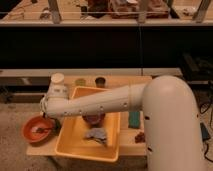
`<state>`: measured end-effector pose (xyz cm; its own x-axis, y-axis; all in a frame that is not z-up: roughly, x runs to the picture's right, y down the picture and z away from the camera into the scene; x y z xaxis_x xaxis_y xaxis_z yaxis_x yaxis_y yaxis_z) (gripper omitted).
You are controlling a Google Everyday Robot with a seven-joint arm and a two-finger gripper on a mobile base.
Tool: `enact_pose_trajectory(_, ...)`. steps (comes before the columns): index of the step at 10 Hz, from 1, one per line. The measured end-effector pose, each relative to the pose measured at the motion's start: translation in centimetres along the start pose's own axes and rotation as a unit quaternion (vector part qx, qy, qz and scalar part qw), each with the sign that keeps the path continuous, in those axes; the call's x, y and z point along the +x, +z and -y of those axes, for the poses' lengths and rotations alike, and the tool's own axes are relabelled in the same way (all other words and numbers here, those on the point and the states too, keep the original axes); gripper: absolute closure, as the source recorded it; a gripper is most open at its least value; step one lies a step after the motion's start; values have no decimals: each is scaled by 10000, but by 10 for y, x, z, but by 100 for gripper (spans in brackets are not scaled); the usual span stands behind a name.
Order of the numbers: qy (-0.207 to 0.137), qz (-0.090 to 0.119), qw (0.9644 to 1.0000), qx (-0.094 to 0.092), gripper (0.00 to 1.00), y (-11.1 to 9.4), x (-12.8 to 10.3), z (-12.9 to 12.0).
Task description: Place eraser in metal cup
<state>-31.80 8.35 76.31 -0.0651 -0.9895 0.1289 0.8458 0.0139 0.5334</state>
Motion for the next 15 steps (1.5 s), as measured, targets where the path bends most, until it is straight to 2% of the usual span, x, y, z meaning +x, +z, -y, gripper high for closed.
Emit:
enact_pose_trajectory(4, -12, -99, 9999, -41, 100, -8, -8, -7)
enact_pose_trajectory(7, 66, -221, 9997, 0, 100, -20, -18, -30)
enact_pose_trajectory(10, 158, -303, 9994, 40, 100, -29, -23, -40)
enact_pose_trajectory(12, 281, -386, 9989, -19, 100, -39, -25, -54)
enact_pose_trajectory(14, 377, -501, 9979, -156, 100, -50, -26, -66)
enact_pose_trajectory(15, 441, -614, 9969, -218, 100, -60, -25, -74)
